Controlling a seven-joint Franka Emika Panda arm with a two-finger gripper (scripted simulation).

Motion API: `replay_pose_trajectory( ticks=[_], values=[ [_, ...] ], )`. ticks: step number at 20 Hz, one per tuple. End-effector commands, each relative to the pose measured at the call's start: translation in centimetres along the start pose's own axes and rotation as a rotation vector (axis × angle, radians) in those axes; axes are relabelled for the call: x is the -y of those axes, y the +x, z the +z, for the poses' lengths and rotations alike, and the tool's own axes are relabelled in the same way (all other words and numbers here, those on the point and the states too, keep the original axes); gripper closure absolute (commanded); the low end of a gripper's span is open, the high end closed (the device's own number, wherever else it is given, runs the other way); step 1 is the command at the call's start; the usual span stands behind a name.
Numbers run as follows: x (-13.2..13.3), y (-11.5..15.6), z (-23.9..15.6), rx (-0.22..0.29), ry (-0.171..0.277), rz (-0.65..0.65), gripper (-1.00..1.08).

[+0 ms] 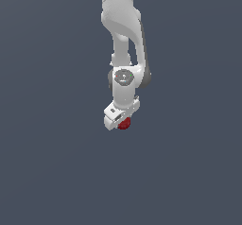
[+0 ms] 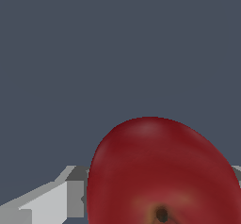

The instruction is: Pick up the object and move it to a goal position.

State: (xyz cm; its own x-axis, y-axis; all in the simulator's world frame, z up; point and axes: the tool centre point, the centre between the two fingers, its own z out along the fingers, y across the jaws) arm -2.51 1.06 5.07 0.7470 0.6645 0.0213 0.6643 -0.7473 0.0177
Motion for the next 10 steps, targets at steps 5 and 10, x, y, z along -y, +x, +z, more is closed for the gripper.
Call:
replay_pose_trajectory(
  ticks=[5,10],
  values=[
    [0.0,3.9,-1.9,-0.082,-0.064,-0.006,1.08],
    [0.2,8.5,-4.7,-0.185,-0.145,-0.013,1.08]
  ],
)
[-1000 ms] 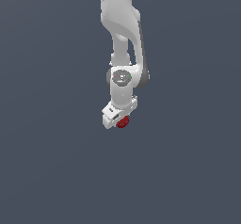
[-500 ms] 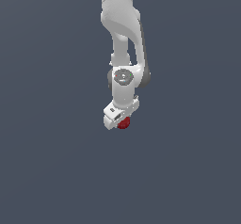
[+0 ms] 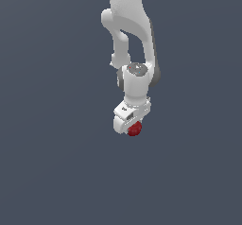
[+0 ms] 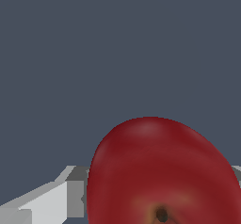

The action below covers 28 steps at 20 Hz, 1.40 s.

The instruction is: Pick up the object and move it to a goal position.

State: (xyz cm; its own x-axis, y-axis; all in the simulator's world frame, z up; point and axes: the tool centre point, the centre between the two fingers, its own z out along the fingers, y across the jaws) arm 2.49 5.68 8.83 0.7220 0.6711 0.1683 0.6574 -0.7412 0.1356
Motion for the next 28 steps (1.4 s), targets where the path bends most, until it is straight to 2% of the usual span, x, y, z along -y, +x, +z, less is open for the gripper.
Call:
replay_pose_trajectory(
  ticks=[1,7,14,20,28],
  values=[
    [0.0,2.8,-1.4,-0.059,-0.045,-0.005,1.08],
    [0.2,8.7,-4.9,-0.191,-0.149,-0.015,1.08],
    [0.8,14.1,-9.2,-0.322,-0.257,-0.025,1.08],
    [1.4,17.4,-12.4,-0.409,-0.331,-0.031,1.08],
    [2.4,20.6,-16.1,-0.501,-0.412,-0.038,1.08]
  ],
)
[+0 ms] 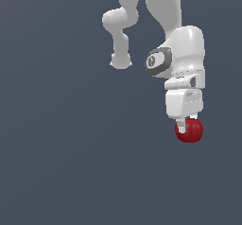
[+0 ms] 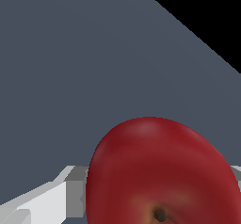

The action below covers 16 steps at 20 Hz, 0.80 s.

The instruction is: Pick up the object and move it to a goal position.

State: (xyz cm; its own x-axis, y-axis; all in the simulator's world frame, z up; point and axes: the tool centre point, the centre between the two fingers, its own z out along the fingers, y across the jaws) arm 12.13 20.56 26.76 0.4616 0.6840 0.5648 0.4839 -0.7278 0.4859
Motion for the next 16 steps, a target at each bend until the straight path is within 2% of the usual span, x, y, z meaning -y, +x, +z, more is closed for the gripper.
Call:
replay_pose_trajectory(
  ticks=[1,9,16],
  values=[
    [-0.2,1.5,-0.7,-0.03,-0.026,-0.001,1.08],
    [-0.3,4.9,-2.5,-0.101,-0.091,-0.008,1.08],
    [-0.3,6.5,-3.5,-0.136,-0.126,-0.011,1.08]
  ],
)
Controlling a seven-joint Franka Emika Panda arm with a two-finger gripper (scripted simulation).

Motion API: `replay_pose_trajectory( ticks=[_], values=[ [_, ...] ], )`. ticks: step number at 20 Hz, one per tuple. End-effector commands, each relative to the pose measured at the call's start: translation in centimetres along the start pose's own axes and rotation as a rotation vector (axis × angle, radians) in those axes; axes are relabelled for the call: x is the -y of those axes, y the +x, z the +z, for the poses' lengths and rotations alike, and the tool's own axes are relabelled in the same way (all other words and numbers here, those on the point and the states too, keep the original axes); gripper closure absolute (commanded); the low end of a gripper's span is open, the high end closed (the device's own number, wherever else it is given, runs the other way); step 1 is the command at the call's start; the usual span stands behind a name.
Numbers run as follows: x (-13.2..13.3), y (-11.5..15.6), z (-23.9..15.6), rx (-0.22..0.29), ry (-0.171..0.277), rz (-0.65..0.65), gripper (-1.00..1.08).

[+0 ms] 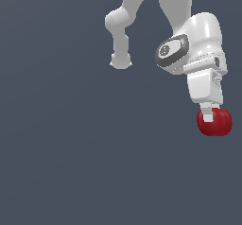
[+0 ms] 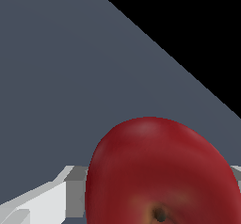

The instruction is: Pick up the object and move it to a goal position.

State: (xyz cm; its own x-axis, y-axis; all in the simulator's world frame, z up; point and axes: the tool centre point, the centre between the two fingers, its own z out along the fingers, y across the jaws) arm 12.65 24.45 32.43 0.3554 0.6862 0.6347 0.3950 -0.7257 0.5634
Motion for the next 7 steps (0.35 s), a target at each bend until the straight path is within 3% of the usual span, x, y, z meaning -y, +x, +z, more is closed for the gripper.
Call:
replay_pose_trajectory(
  ticks=[1,7],
  values=[
    [-0.21,0.59,-0.27,-0.012,-0.012,0.001,1.08],
    [-0.22,0.99,-0.43,-0.02,-0.02,0.0,1.08]
  ],
)
